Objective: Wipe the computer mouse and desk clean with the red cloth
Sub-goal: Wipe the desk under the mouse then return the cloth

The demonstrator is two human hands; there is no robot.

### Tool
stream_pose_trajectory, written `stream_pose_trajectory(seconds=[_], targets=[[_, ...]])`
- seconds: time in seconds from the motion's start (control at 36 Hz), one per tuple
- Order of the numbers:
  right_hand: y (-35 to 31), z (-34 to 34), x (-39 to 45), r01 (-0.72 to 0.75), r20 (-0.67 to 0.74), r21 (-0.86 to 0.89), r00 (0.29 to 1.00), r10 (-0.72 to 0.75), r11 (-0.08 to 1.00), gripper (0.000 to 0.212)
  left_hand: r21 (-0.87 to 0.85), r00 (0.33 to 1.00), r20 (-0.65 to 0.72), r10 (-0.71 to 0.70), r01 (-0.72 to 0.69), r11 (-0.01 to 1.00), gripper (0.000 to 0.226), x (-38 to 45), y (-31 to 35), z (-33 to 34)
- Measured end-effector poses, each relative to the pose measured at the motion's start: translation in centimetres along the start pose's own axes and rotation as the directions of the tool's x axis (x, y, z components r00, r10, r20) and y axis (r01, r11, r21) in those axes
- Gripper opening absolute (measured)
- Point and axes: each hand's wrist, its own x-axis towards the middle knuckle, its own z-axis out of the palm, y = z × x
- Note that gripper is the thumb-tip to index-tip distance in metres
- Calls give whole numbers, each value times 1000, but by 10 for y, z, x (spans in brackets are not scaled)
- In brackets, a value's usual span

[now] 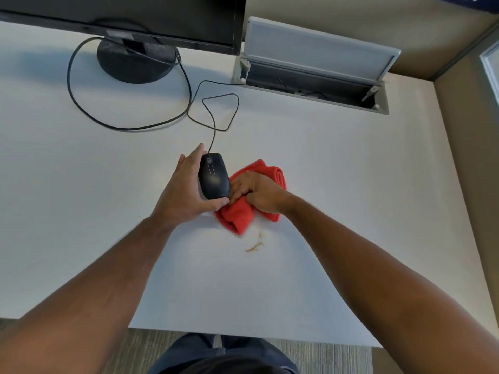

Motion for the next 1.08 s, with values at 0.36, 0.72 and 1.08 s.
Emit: stream_pose_trajectory(seconds=[0.36,0.72,1.08], targets=[[0,48,-87,96,81,-159,993,-84,982,45,14,998,58,34,-35,999,136,-12,27,28],[10,64,-177,-67,-44,-90,997,63,994,43,4,982,171,85,-87,996,134,-6,45,65],[10,160,-348,-315,-405,7,867,290,949,39,10,965,224,138,-144,990,131,2,47,92]])
